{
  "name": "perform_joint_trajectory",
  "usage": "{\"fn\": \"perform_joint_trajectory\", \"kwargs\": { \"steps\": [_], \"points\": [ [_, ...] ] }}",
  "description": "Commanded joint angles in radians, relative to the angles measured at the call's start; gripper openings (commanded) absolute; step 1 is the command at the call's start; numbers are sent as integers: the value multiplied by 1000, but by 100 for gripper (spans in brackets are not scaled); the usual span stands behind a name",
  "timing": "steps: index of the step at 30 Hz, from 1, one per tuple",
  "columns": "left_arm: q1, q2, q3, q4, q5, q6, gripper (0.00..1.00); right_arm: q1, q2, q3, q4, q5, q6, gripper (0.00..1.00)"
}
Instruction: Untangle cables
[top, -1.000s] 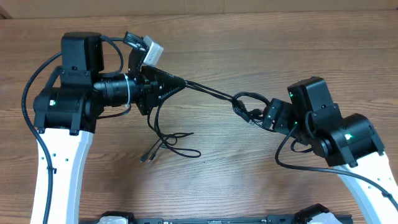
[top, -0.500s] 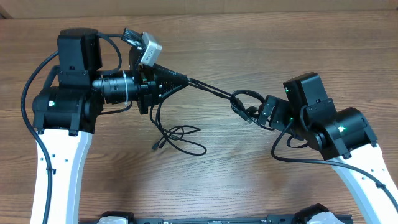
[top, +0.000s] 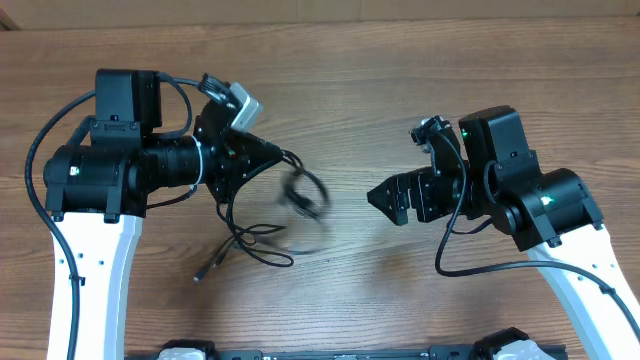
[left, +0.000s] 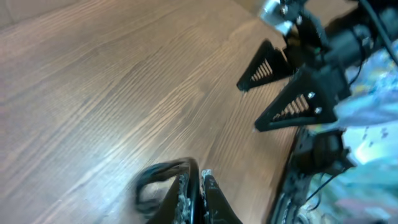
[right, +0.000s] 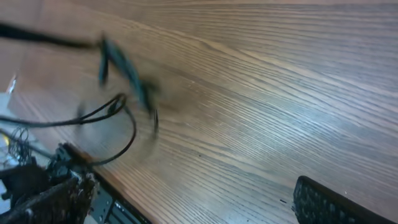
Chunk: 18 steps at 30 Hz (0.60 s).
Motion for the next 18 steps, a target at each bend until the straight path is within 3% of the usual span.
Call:
{"fn": "perform_joint_trajectory", "kwargs": {
  "steps": [1,9,14,18],
  "points": [
    [-31,-26,19,-7,17,158,4,-2,-2,-3,5,-34,-64,100],
    [-116,-26,19,-6,93,299,4,-2,-2,-3,1,-32,-122,100],
    [-164,-26,19,-5,117,346,4,-2,-2,-3,-28,-130,-282,100],
    [-176,-26,19,5,222,390,4,-2,-2,-3,-55,-155,-359,100]
  ]
}}
